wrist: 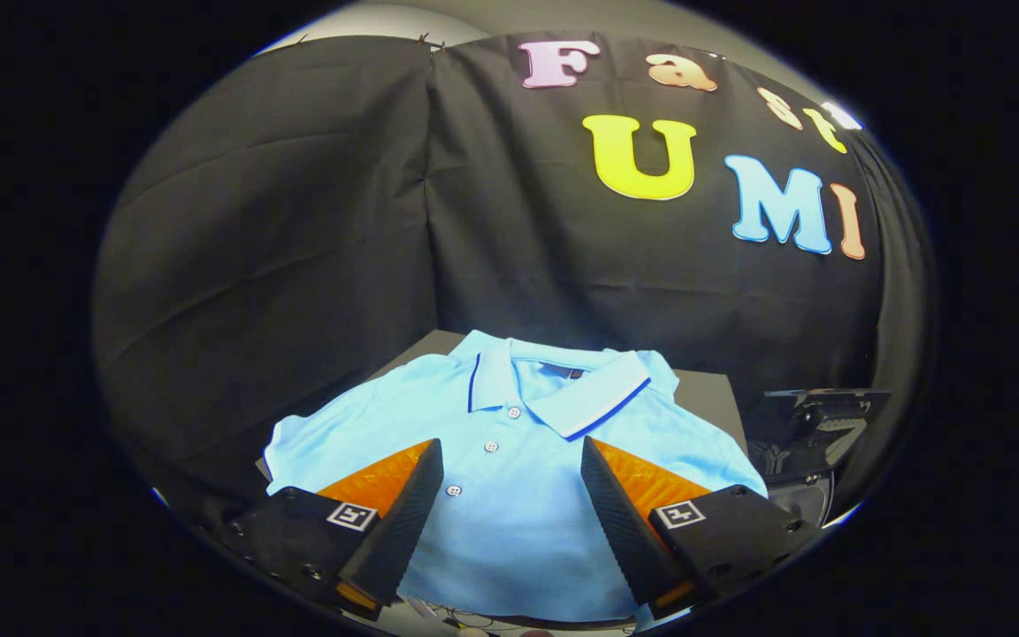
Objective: Put the clothes into the washing machine and then close the washing machine lid.
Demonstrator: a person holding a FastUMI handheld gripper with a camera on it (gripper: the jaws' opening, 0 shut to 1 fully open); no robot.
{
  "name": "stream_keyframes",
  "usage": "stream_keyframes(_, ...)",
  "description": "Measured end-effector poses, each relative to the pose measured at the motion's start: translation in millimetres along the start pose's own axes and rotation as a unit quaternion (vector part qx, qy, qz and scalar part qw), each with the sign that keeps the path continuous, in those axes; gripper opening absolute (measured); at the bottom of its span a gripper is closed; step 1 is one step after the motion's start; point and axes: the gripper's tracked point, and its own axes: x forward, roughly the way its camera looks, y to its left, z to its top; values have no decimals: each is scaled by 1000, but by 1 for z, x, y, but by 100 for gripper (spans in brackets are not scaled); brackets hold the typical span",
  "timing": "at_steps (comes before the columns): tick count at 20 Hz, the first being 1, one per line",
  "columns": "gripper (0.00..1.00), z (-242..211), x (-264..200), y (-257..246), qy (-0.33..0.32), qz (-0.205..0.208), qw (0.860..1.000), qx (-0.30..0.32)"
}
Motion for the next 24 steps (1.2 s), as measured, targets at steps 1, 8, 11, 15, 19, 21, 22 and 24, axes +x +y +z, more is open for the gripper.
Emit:
stream_keyframes(1, 98, -1, 3, 3, 10, 3, 1000, -2)
stream_keyframes(8, 98, -30, 16, 8, 129, 16, 990, -52)
stream_keyframes(11, 98, -27, 20, 6, 137, 25, 989, -46)
stream_keyframes(15, 95, -27, 18, 6, 158, 36, 985, -60)
stream_keyframes(19, 42, -27, 22, 16, 157, 58, 985, -47)
stream_keyframes(21, 42, -25, 19, 17, 156, 66, 984, -55)
stream_keyframes(22, 41, -26, 21, 15, 156, 62, 985, -34)
stream_keyframes(24, 9, -24, 19, 17, 150, 70, 986, -30)
